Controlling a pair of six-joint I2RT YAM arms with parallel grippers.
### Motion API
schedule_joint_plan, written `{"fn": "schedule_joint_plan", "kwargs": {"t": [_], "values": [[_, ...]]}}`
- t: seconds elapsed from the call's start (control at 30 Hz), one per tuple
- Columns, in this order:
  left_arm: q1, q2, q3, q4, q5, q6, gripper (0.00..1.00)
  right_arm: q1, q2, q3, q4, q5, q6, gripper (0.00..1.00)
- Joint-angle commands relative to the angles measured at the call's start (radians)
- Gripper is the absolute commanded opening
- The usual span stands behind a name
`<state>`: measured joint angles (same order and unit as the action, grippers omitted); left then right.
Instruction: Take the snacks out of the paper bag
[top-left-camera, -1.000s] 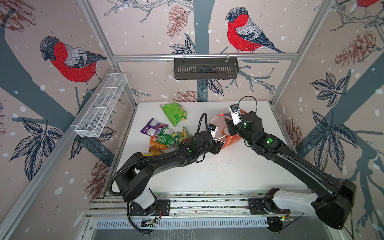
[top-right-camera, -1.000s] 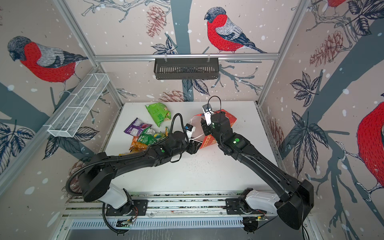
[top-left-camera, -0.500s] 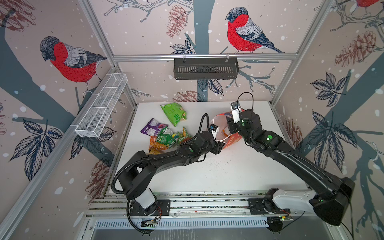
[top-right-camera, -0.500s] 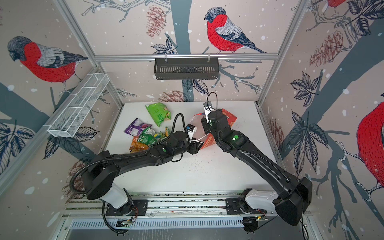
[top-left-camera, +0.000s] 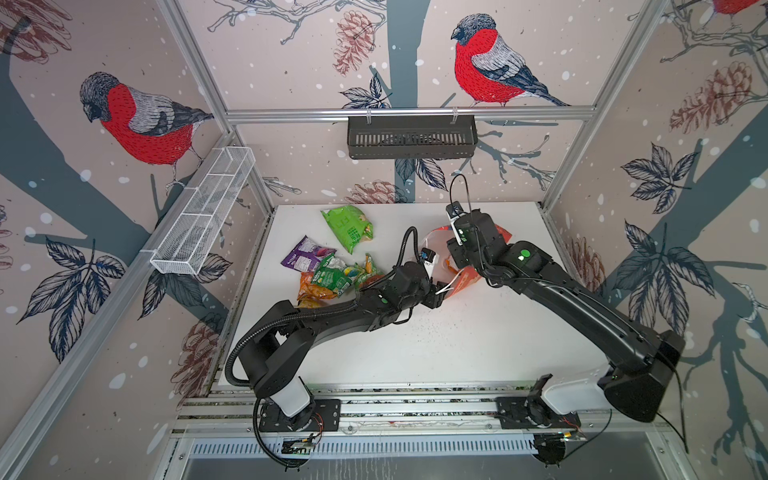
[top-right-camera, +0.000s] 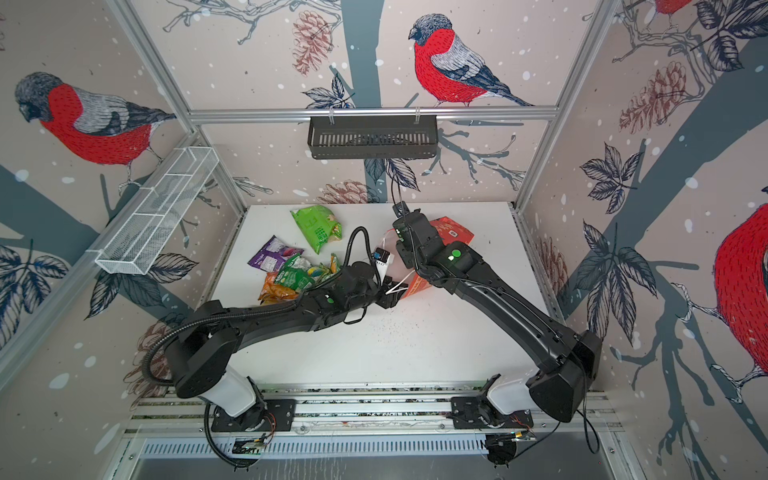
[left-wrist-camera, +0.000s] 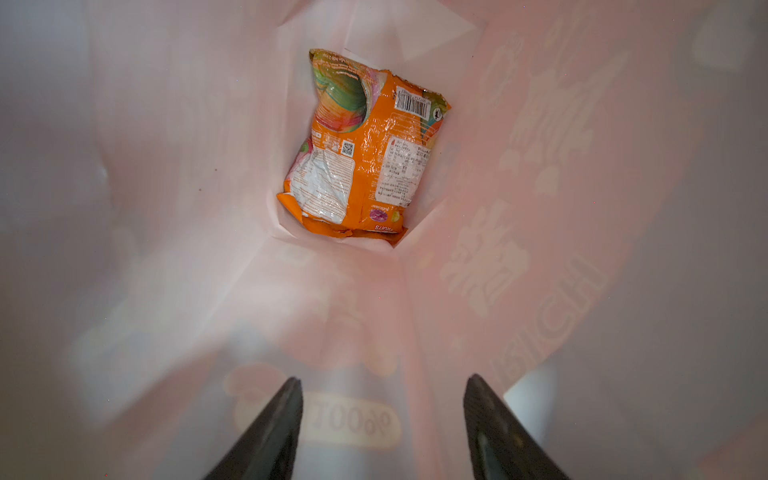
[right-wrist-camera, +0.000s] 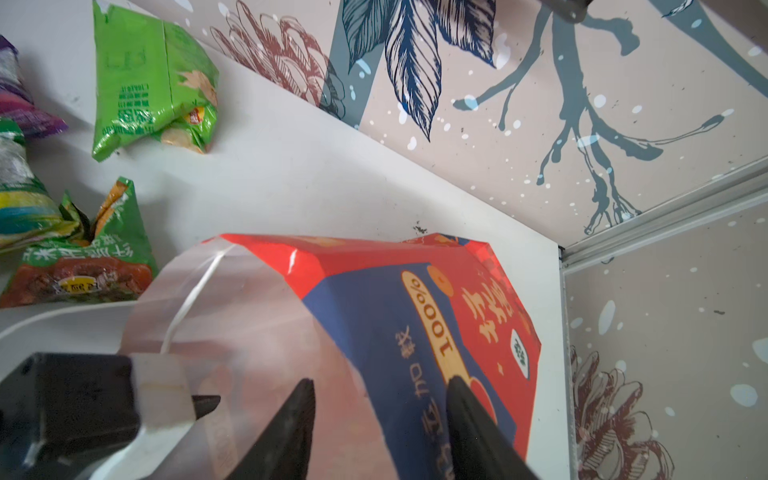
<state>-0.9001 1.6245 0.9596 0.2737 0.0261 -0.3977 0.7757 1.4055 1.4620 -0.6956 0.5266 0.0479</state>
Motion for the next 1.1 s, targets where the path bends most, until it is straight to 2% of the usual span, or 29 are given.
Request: {"fn": "schedule_joint_plan", "kwargs": {"t": [0.0, 0.13, 0.33, 0.6, 0.9, 1.07], "values": [[-0.002, 0.004, -0.004, 0.053, 0.016, -0.024, 0.62, 0.020, 0.002, 0.001, -0.076, 0.047, 0.000, 0.40], [-0.003, 0.006, -0.007, 0.052, 0.019, -0.033, 0.62, 0.053, -0.021, -0.038, -0.070, 0.074, -0.004, 0.19], [-0.003, -0.030, -0.037, 0.061, -0.029, -0.034, 0.62, 0.096, -0.097, -0.137, -0.017, 0.082, -0.015, 0.01], [-0.003, -0.093, -0.086, 0.081, -0.103, -0.025, 0.69, 0.143, -0.285, -0.342, 0.112, 0.087, -0.004, 0.00], [-0.003, -0.107, -0.142, 0.157, -0.089, -0.043, 0.69, 0.146, -0.560, -0.598, 0.326, 0.036, -0.052, 0.00], [-0.003, -0.093, -0.150, 0.176, -0.086, -0.043, 0.69, 0.137, -0.582, -0.604, 0.309, 0.027, -0.054, 0.00]]}}
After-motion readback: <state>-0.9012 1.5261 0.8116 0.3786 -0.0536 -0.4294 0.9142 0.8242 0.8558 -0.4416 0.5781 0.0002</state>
